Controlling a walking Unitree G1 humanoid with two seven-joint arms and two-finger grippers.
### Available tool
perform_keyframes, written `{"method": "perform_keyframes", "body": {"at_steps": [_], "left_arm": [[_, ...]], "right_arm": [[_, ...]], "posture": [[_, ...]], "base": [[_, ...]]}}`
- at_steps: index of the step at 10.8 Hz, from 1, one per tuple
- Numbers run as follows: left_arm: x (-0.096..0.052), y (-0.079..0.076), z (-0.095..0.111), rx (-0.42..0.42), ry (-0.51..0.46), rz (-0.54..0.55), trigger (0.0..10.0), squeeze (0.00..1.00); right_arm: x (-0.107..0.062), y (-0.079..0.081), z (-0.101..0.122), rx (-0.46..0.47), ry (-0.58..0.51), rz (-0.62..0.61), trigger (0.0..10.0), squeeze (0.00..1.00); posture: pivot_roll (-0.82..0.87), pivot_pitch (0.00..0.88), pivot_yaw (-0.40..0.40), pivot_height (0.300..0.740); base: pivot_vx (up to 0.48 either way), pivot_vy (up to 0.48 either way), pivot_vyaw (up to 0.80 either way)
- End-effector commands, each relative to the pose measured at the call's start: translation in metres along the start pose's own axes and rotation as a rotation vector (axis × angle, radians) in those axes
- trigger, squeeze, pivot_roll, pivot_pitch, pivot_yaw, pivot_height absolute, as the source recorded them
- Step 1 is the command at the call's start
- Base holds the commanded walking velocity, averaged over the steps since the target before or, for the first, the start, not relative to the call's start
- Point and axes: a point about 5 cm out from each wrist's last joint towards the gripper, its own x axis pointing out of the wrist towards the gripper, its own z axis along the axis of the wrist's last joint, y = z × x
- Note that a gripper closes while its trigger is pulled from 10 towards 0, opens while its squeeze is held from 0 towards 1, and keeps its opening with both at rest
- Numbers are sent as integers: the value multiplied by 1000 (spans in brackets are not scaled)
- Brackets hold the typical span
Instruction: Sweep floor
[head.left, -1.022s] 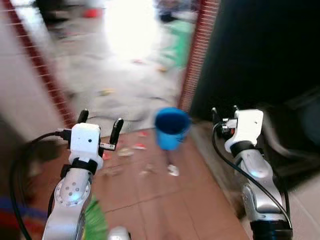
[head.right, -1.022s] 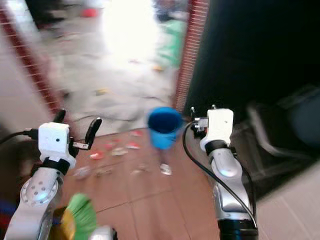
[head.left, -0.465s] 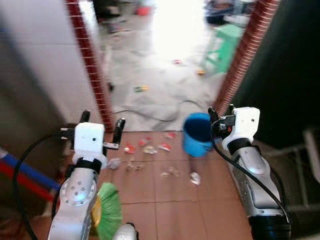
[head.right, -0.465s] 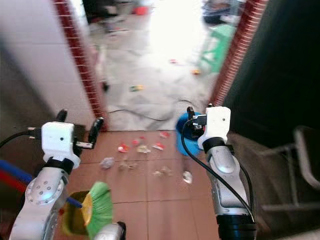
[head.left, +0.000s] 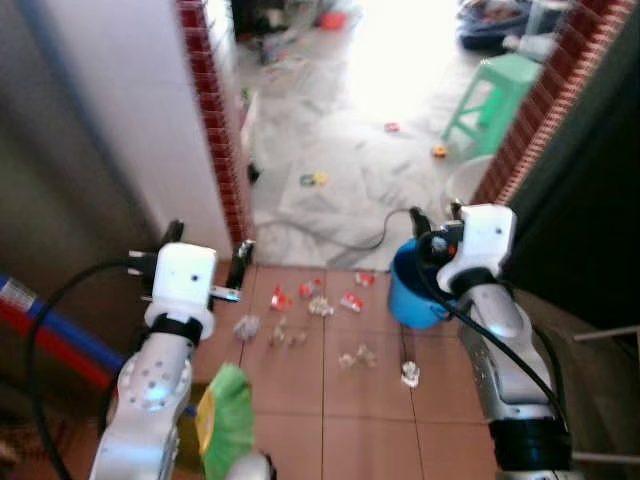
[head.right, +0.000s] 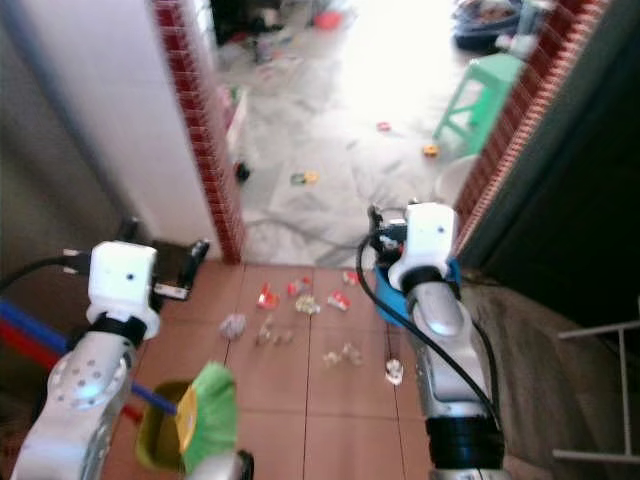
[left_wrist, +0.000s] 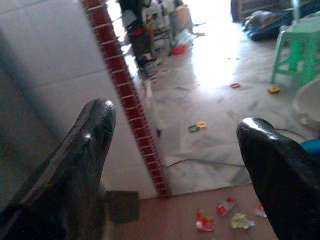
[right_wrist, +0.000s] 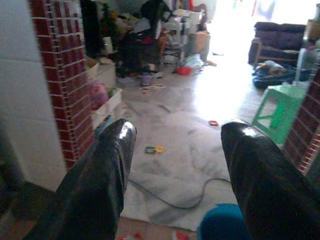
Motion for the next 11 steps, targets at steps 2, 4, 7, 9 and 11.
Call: {"method": "perform_keyframes", "body": {"at_steps": [2,4,7,9,11], "left_arm": [[1,-5,6,20,-24,-24,10000,0],[1,-6,7,21,-21,-25,10000,0],[1,-7,7,15,-14,-18,10000,0],[1,-8,7,11,-11,-20,10000,0],[2,-8,8,8,-13,-24,10000,0]], "right_arm": [[-2,-8,-4,9,15,-35,10000,0],[0,-3,-5,19,19,-25,10000,0],[2,-2,-5,22,21,-18,10000,0],[2,0,-5,25,20,-12,10000,0],[2,1,-5,35,20,-14,10000,0]], "posture": [[79,6,-38,740],[80,10,-41,740],[81,12,-46,740],[79,16,-46,740],[79,20,-43,740]], "base": [[0,0,0],[-283,0,0],[-326,0,0],[-339,0,0],[-296,0,0]]}}
